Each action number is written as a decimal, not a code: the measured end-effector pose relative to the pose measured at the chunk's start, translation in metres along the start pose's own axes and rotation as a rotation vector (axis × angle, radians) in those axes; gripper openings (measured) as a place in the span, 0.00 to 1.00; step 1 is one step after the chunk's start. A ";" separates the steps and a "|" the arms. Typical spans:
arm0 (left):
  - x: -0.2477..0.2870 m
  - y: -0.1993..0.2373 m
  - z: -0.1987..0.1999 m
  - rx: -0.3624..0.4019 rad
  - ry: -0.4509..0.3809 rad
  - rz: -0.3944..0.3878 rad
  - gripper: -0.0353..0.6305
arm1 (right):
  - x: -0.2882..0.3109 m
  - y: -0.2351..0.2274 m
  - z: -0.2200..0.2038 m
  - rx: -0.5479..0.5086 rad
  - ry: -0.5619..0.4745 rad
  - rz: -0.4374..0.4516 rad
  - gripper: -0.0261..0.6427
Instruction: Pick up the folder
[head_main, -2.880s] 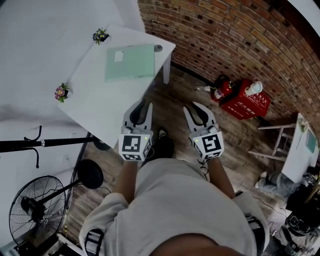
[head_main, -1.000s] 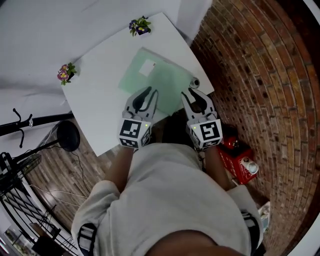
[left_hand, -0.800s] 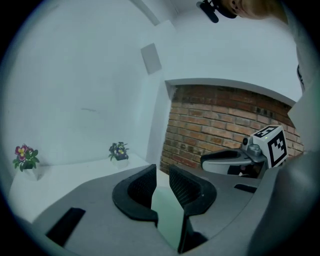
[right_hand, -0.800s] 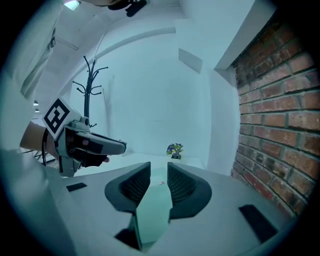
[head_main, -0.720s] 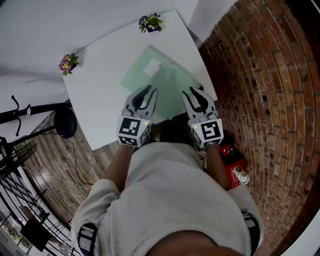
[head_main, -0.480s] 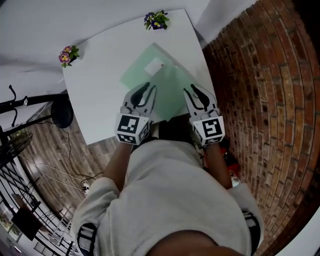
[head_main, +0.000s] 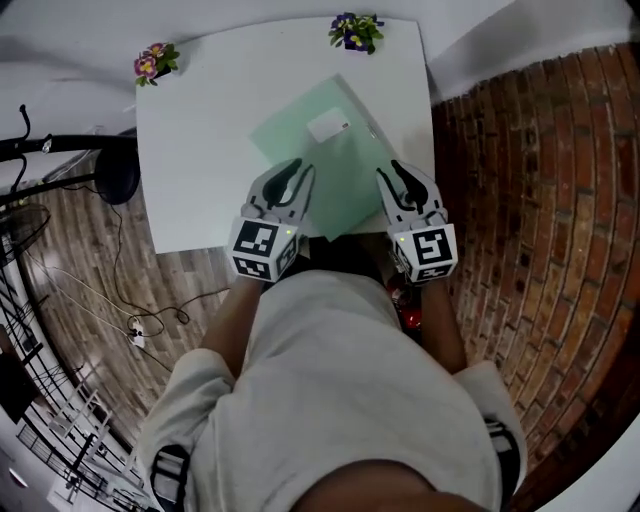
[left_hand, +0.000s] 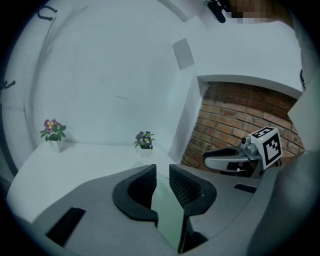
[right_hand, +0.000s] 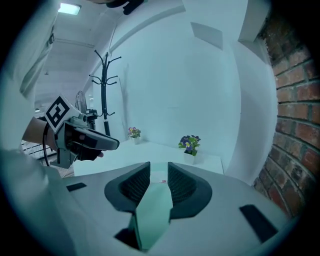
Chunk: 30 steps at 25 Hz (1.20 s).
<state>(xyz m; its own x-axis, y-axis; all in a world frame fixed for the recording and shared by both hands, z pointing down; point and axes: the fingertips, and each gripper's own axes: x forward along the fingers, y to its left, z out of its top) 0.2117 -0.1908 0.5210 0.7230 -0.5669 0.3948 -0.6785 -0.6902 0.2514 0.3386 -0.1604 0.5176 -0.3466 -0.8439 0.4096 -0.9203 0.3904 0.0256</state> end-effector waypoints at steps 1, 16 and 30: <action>0.000 0.003 -0.002 -0.014 0.000 0.015 0.16 | 0.004 0.000 0.000 -0.004 0.006 0.020 0.20; 0.004 0.034 -0.044 -0.236 0.064 0.173 0.16 | 0.058 -0.005 -0.020 -0.074 0.164 0.245 0.22; 0.009 0.051 -0.109 -0.499 0.210 0.274 0.17 | 0.097 -0.022 -0.076 -0.090 0.403 0.371 0.27</action>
<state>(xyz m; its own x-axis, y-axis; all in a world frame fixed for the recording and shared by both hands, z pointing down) 0.1696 -0.1821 0.6333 0.5065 -0.5586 0.6568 -0.8522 -0.2081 0.4801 0.3391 -0.2228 0.6257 -0.5315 -0.4432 0.7219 -0.7242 0.6797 -0.1159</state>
